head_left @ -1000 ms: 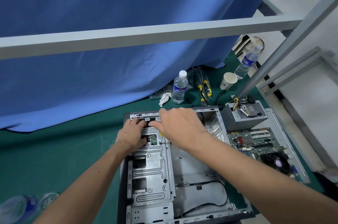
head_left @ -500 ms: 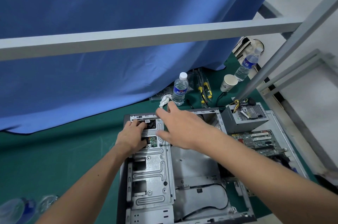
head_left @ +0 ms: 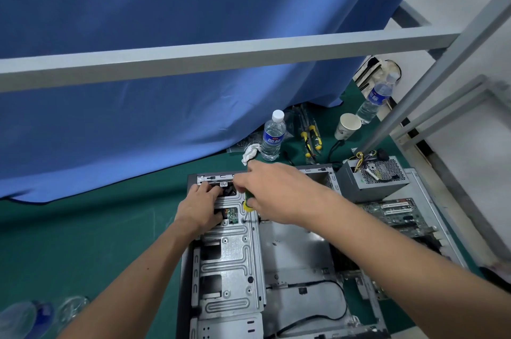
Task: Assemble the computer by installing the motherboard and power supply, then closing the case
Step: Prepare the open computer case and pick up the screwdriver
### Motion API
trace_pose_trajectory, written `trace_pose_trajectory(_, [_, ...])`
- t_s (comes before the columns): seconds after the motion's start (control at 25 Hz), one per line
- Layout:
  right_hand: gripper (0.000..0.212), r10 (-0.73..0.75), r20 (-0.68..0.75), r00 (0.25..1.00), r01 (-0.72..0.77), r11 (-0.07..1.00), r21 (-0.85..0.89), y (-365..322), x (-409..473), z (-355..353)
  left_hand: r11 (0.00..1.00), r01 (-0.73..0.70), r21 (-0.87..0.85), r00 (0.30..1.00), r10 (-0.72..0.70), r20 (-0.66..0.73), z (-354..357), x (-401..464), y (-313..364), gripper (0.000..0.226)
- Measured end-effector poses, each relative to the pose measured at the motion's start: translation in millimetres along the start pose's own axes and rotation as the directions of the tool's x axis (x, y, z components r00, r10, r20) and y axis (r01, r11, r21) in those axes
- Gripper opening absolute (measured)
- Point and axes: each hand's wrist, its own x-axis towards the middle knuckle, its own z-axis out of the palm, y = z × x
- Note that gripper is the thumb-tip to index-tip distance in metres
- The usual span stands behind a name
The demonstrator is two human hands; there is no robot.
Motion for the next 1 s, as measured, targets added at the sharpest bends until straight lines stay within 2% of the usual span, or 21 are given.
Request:
trace_pose_trajectory(0.04, [0.018, 0.018, -0.073, 0.997, -0.023, 0.997, -0.069, -3, 0, 3, 1.000, 0.003, 0.003, 1.000, -0.003, 0.001, 1, -1, 0, 0.059])
trace_pose_trajectory(0.08, [0.031, 0.045, -0.120, 0.992, -0.063, 0.987, -0.148, -7, 1, 7, 1.000, 0.004, 0.009, 1.000, -0.004, 0.001, 1, -1, 0, 0.058])
trace_pose_trajectory(0.16, [0.047, 0.123, -0.103, 0.987, -0.135, 0.983, -0.123, -10, 2, 13, 1.000, 0.007, 0.007, 1.000, -0.007, 0.001, 2, -2, 0, 0.059])
trace_pose_trajectory(0.28, [0.030, 0.092, 0.052, 0.994, -0.097, 0.990, 0.104, -3, 0, 5, 1.000, 0.006, -0.004, 1.000, -0.006, -0.004, 1, -1, 0, 0.059])
trace_pose_trajectory(0.36, [0.023, 0.005, 0.045, 0.999, -0.008, 0.999, 0.045, -5, -3, 2, 1.000, 0.004, -0.007, 1.000, -0.004, -0.006, 2, -1, 0, 0.059])
trace_pose_trajectory(0.44, [0.016, 0.015, -0.067, 0.998, -0.021, 0.995, -0.098, -13, -3, 9, 1.000, 0.001, -0.001, 1.000, -0.001, -0.006, 3, -1, -1, 0.058])
trace_pose_trajectory(0.48, [0.027, 0.050, -0.118, 0.992, -0.067, 0.987, -0.147, -16, -2, 12, 1.000, 0.002, -0.003, 1.000, -0.002, -0.007, 4, -2, 0, 0.057])
trace_pose_trajectory(0.56, [0.042, 0.131, -0.108, 0.986, -0.142, 0.985, -0.102, -16, -1, 13, 1.000, 0.008, -0.013, 1.000, -0.008, -0.011, 4, -2, 0, 0.056])
trace_pose_trajectory(0.68, [0.030, 0.102, 0.047, 0.994, -0.107, 0.990, 0.097, -8, -1, 1, 1.000, 0.006, -0.008, 1.000, -0.007, -0.011, 3, -2, -1, 0.058])
trace_pose_trajectory(0.76, [0.025, 0.032, 0.020, 0.999, -0.033, 0.998, 0.055, -8, -2, -1, 1.000, 0.005, -0.008, 1.000, -0.005, -0.011, 3, -2, -1, 0.059])
trace_pose_trajectory(0.84, [0.018, 0.040, -0.093, 0.995, -0.045, 0.997, -0.060, -13, -2, 3, 1.000, 0.006, -0.007, 1.000, -0.006, -0.007, 3, -2, -1, 0.058])
trace_pose_trajectory(0.92, [0.038, 0.096, -0.151, 0.984, -0.118, 0.982, -0.150, -15, -1, 9, 1.000, 0.009, -0.014, 1.000, -0.009, -0.003, 4, -2, 0, 0.058])
trace_pose_trajectory(1.0, [0.042, 0.129, -0.096, 0.987, -0.136, 0.988, -0.074, -15, -3, 12, 1.000, 0.007, -0.015, 1.000, -0.007, -0.006, 4, -3, -1, 0.058])
